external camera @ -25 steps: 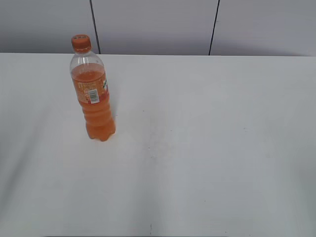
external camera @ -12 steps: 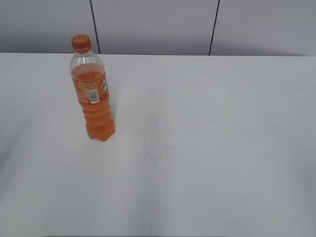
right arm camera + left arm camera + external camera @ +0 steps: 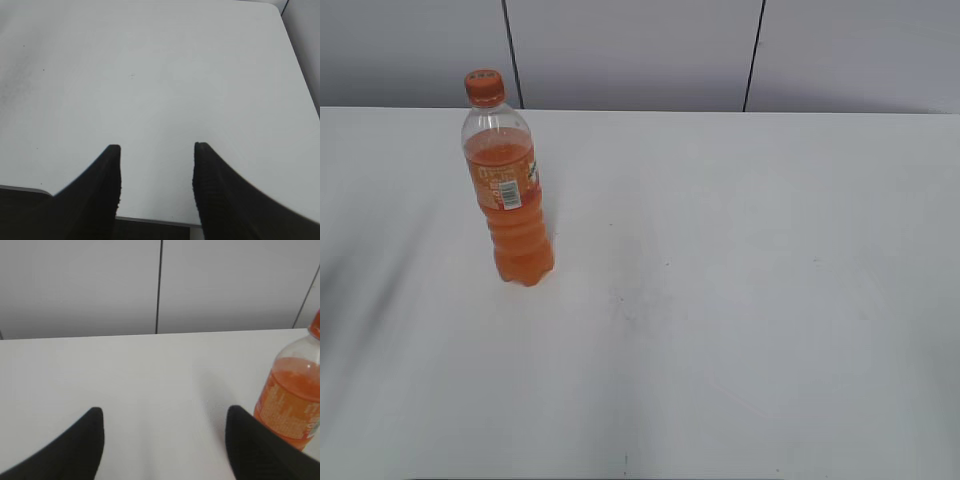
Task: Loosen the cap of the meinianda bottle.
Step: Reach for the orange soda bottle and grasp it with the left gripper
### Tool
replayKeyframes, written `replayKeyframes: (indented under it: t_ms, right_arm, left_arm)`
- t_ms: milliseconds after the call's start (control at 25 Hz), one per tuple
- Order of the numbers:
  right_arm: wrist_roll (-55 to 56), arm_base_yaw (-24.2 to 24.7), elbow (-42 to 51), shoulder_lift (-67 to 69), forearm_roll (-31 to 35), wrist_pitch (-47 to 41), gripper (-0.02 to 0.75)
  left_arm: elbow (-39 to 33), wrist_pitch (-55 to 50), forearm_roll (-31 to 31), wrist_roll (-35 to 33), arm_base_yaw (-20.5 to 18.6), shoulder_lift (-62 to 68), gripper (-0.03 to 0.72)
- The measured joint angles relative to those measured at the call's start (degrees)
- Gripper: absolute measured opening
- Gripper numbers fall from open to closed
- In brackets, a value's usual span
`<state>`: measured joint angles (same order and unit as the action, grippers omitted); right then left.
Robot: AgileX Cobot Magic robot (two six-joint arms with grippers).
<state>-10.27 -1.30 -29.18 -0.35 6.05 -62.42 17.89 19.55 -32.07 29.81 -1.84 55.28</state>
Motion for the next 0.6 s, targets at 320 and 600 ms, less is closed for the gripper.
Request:
replayKeyframes:
  t_ms: [320, 600]
  right_arm:
    - [0.0, 0.0, 0.0, 0.0, 0.0, 0.0, 0.357]
    - [0.0, 0.0, 0.0, 0.0, 0.0, 0.0, 0.357]
  left_arm:
    - [0.0, 21.8, -24.0, 0.4, -1.3, 11.0, 0.468]
    - [2.1, 45.2, -40.2, 2.2, -11.9, 26.7, 0.468]
